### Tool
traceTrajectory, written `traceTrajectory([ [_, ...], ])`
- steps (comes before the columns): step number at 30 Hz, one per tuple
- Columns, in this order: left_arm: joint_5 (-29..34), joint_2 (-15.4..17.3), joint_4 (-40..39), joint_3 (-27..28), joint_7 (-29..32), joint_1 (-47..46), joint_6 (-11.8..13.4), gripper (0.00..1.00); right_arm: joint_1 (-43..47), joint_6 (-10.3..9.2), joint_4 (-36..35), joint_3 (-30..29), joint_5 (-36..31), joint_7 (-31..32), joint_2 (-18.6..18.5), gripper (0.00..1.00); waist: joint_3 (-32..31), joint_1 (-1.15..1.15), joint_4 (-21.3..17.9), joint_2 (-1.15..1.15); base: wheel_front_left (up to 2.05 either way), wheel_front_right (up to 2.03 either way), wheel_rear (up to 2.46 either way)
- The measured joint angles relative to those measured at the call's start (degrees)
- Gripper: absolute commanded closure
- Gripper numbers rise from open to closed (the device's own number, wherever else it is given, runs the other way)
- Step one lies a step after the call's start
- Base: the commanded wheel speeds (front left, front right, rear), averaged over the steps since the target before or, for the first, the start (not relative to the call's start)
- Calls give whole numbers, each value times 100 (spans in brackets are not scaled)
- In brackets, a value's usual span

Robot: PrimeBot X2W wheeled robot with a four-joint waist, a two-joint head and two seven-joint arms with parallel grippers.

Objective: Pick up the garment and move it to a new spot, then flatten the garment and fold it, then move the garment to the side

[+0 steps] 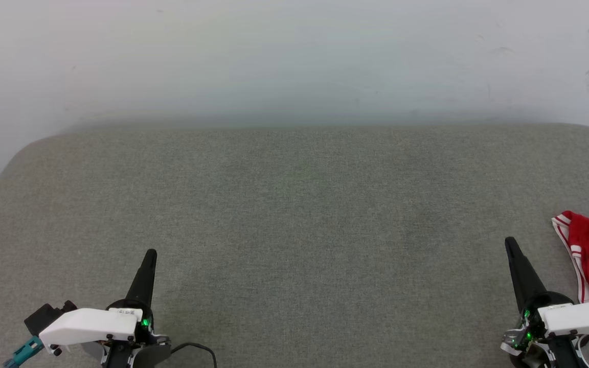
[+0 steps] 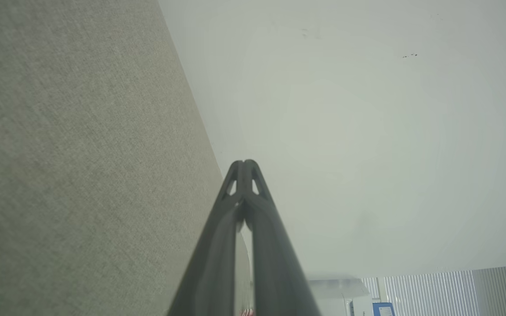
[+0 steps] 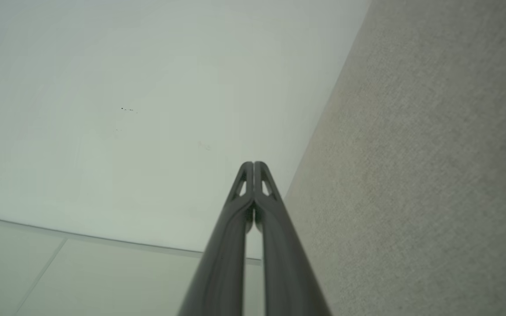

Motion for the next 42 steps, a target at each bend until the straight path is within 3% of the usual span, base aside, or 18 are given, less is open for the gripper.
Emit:
traceTrajectory([
  [27, -1032, -79, 48, 191, 271, -133, -85, 100, -227, 0, 275, -43, 1082, 116, 8, 100, 36, 0, -17, 0, 0, 0, 0],
  [42, -1044, -81, 51, 192, 271, -140, -91, 100, -230, 0, 277, -66, 1078, 138, 20, 100, 36, 0, -17, 0, 0, 0, 0],
])
